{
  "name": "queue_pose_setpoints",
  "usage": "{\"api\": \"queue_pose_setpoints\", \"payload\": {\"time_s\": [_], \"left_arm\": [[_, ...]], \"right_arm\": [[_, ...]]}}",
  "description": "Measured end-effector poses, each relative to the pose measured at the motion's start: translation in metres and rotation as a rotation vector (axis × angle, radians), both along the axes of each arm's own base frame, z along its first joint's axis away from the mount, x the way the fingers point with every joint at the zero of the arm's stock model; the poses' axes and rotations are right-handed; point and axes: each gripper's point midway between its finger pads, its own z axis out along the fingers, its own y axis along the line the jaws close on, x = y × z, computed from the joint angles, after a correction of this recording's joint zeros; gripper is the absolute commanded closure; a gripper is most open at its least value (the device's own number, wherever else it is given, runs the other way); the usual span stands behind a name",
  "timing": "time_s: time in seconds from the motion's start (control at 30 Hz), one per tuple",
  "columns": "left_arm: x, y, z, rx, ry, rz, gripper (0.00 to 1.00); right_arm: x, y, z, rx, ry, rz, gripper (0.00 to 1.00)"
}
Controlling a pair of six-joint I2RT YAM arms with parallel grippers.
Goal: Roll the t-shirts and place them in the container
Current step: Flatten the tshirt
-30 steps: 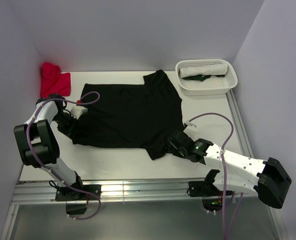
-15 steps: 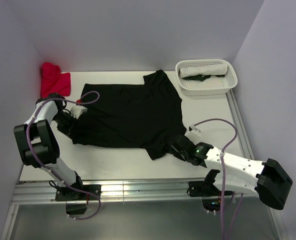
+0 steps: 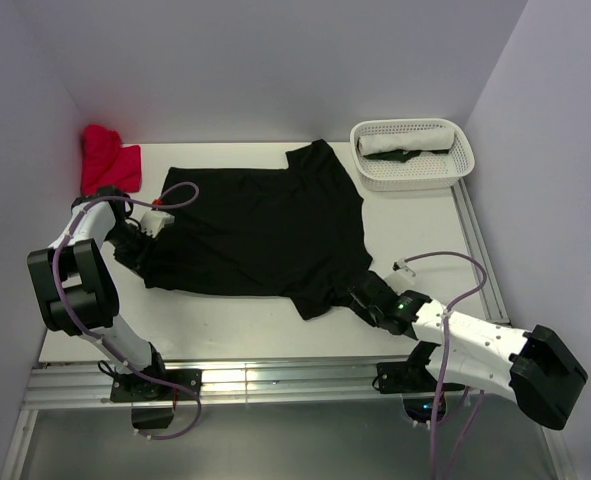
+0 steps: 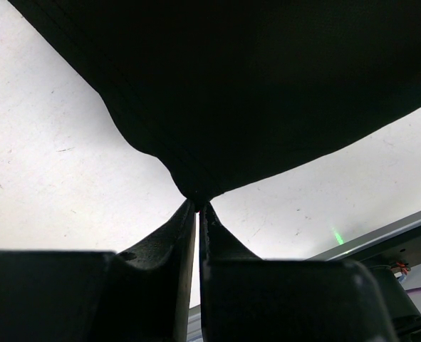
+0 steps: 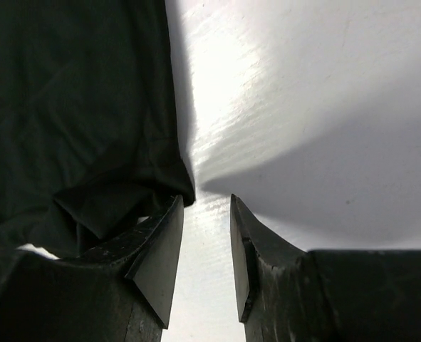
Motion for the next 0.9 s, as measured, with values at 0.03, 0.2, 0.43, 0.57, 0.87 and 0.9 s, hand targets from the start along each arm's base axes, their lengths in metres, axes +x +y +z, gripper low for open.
{"api": "queue_pose_setpoints", "payload": {"time_s": [0.03,0.2,0.43,0.57,0.87,0.9], "left_arm": [[0.0,0.0,0.0,0.0,0.0,0.0,0.89],[0.0,0.0,0.0,0.0,0.0,0.0,0.89],[0.002,0.0,0.002,0.001,-0.007,0.0,0.89],[0.002,0.0,0.002,0.001,-0.006,0.0,0.89],[0.002,0.0,0.002,0.001,-0.006,0.0,0.89],[0.002,0.0,0.002,0.001,-0.006,0.0,0.89]], "right_arm": [[0.001,-0.001,0.0,0.002,-0.001,-0.008,0.6],[0.007,-0.001,0.002,0.016,-0.016,-0.025,0.6],[0.017,0.001,0.0,0.015,-0.02,-0.025,0.57],[0.022,0.01,-0.001,0.019,-0.017,0.0,0.56],[0.022,0.015,0.005,0.044,-0.027,0.033,0.54],[0.022,0.016,0.007,0.05,-0.032,0.035,0.54]]}}
